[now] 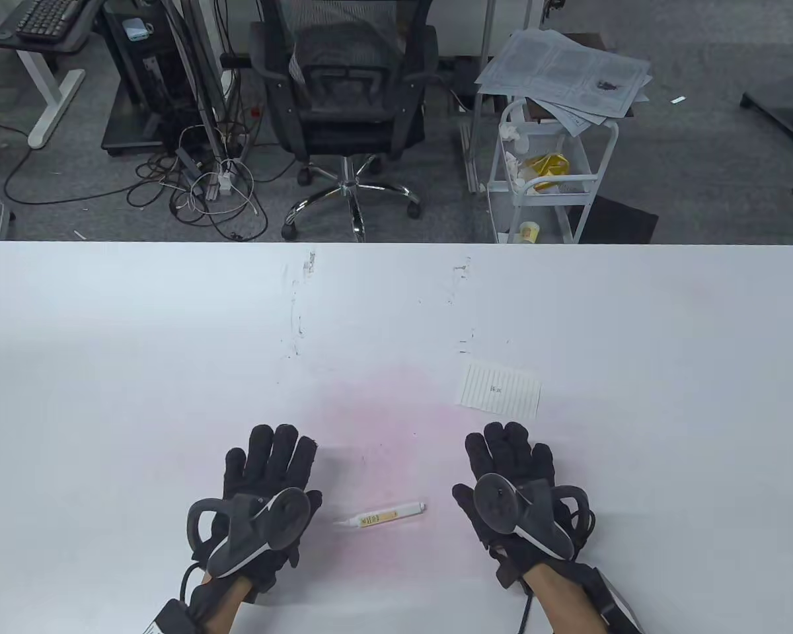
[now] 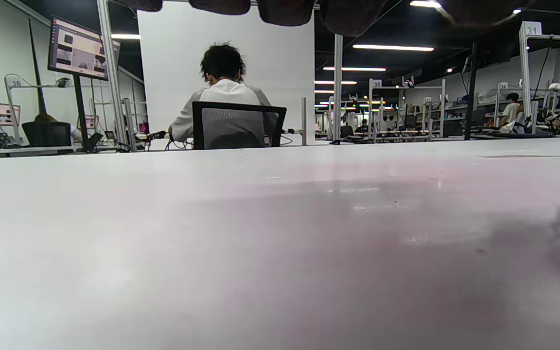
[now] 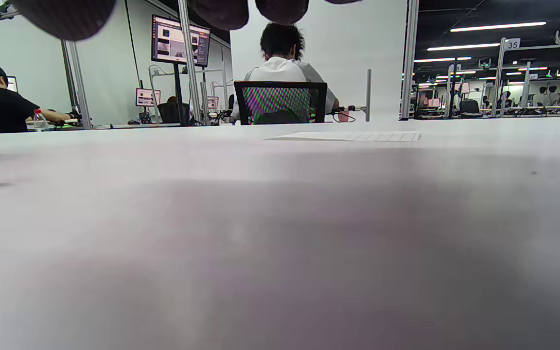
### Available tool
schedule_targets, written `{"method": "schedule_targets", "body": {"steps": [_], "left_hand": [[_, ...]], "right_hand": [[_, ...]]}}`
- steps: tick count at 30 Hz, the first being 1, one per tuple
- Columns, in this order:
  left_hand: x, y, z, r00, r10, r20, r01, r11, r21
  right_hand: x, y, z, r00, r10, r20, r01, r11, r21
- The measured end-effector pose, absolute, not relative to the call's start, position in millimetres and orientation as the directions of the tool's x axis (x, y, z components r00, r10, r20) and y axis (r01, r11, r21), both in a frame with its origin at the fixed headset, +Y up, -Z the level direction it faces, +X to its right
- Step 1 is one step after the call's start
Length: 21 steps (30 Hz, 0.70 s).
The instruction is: Squeeze and apply correction pen on text
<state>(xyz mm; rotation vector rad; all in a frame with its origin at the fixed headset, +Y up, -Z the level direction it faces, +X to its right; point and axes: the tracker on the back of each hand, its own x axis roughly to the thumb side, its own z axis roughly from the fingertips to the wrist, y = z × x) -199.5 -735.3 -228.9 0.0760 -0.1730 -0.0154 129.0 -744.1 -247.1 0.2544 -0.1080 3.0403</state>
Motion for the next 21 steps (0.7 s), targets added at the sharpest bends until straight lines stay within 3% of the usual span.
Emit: {"method": "schedule_targets", "body": {"steps": [21], "left_hand": [[-203.3, -735.6, -230.6, 0.988, -0.021, 0.154, 0.012, 0.998, 0.056]], "right_hand": [[128.3, -745.3, -247.7, -0.981, 0.085, 0.173, -0.097, -0.994, -0.058]]}}
